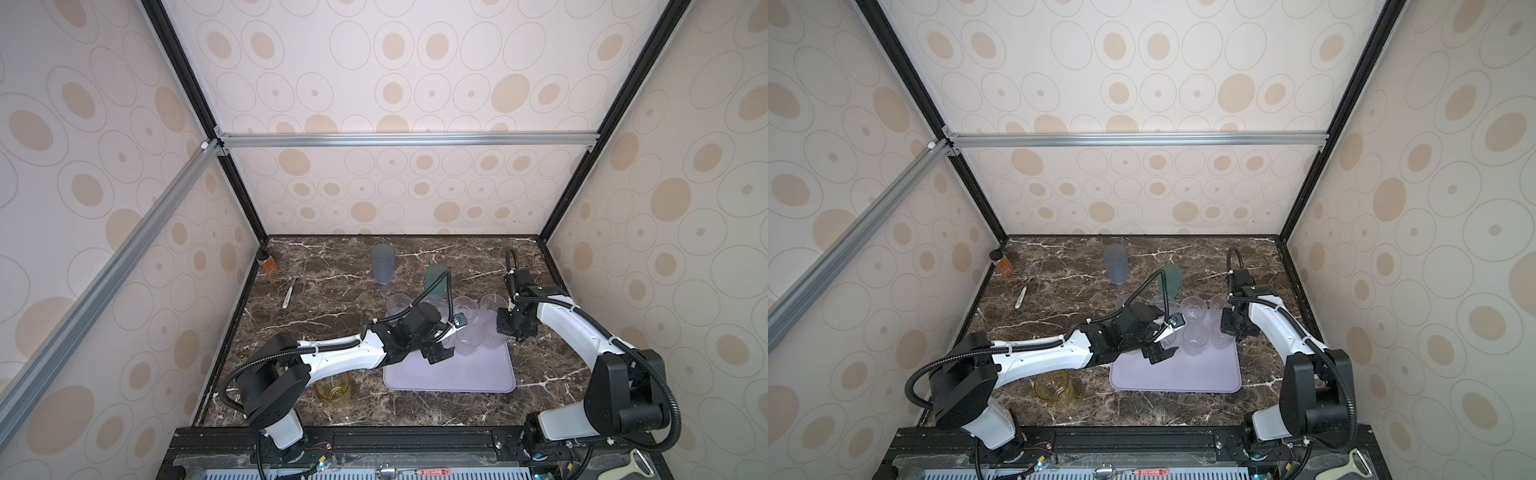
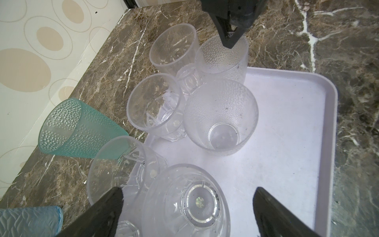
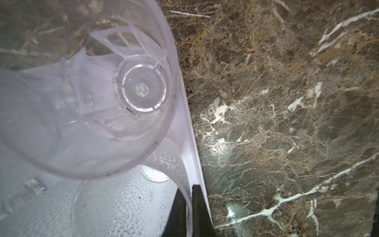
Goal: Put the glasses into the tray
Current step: 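Lower the frosted glass onto the tray, open right gripper while left hovers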
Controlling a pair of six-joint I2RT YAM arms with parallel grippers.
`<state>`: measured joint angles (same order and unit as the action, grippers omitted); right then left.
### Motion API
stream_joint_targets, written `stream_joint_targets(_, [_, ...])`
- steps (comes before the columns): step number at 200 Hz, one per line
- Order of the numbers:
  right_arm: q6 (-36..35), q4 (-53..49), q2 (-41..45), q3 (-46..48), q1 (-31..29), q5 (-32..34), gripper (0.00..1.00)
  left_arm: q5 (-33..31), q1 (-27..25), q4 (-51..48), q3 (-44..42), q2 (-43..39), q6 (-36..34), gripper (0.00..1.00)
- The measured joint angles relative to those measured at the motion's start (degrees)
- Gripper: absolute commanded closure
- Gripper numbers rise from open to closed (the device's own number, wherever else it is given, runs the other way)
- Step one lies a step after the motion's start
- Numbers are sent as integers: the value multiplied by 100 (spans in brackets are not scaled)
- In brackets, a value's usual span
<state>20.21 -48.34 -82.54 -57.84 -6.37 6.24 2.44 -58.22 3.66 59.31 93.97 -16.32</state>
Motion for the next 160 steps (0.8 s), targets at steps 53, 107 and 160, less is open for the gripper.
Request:
stream_joint_targets(53, [-20, -15, 0, 7, 0, 35, 97, 0, 11, 0, 0, 0, 0, 1])
stream_joint_targets(107, [-37, -48, 20, 103, 0, 15, 76, -2, 37, 0, 0, 0, 37, 1])
stream_joint_targets(160, [-61, -444, 455, -90, 0, -90, 64, -28, 101, -15, 0, -46, 160, 2])
